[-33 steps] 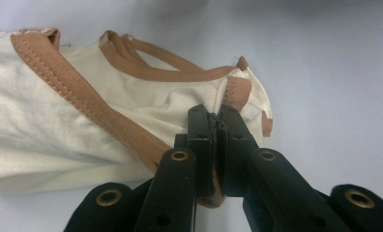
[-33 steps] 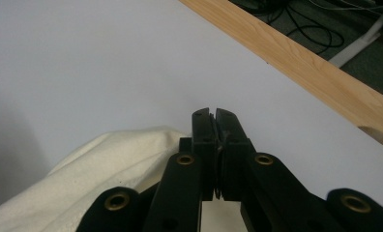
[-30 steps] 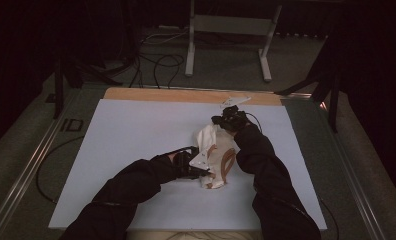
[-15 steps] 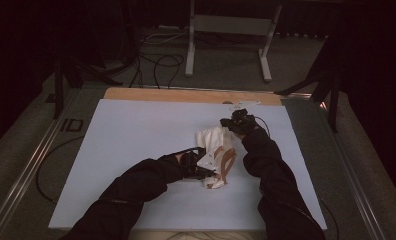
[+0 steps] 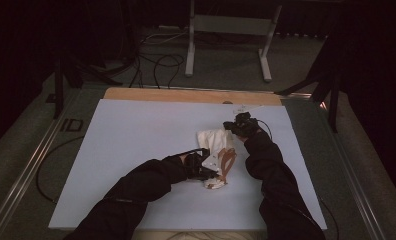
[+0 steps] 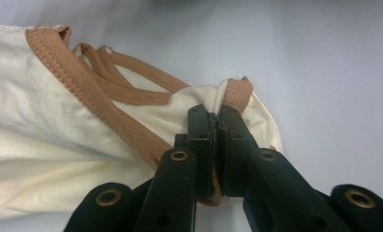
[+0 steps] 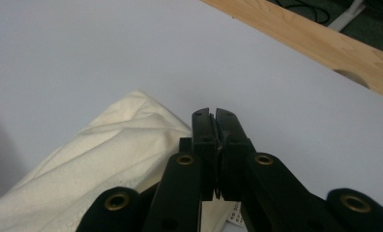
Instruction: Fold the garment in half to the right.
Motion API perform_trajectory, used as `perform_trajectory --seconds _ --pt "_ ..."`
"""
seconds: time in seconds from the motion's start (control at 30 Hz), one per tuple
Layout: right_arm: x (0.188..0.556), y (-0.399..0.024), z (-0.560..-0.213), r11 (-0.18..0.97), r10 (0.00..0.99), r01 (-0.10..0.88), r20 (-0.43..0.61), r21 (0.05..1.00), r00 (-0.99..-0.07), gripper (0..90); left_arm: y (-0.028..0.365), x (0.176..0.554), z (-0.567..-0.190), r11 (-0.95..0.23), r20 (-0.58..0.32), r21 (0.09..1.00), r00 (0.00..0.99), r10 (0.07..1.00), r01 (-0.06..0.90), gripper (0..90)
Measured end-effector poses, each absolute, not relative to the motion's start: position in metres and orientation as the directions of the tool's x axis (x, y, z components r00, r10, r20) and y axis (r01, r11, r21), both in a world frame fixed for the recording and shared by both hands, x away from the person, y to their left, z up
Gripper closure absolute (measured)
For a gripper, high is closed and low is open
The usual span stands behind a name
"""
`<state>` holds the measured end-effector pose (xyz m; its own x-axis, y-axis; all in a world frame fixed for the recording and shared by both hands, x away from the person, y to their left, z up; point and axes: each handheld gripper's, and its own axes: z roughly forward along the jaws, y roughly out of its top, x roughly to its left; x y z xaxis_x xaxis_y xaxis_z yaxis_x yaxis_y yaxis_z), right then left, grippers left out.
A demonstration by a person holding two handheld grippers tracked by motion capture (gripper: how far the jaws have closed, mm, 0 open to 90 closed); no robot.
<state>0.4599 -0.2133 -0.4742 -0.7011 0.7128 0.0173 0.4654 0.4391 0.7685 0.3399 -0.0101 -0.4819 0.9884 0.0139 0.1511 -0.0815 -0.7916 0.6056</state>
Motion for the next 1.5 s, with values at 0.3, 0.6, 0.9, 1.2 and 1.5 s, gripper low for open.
perform_trajectory --seconds 0.3,0.6,0.9,1.2,1.5 --pt "0.460 -0.218 -0.485 0.435 0.720 0.480 0.025 0.762 -0.693 88.5 -0.013 0.341 -0.486 -0.796 0.137 0.602 0.990 0.016 -0.070 86.7" --pt "0.461 -0.222 -0.497 0.430 0.725 0.495 0.038 0.755 -0.688 88.5 -0.016 0.340 -0.490 -0.797 0.132 0.601 0.991 0.020 -0.064 86.7" --pt "0.461 -0.224 -0.506 0.438 0.730 0.513 0.040 0.738 -0.682 88.4 -0.020 0.340 -0.492 -0.804 0.132 0.591 0.991 0.020 -0.063 86.6" --pt "0.463 -0.226 -0.515 0.437 0.735 0.527 0.048 0.729 -0.677 88.3 -0.020 0.340 -0.494 -0.809 0.113 0.587 0.993 0.026 -0.045 86.3" --pt "0.465 -0.225 -0.519 0.436 0.737 0.535 0.054 0.723 -0.674 88.3 -0.021 0.340 -0.495 -0.807 0.118 0.588 0.992 0.031 -0.045 85.7"
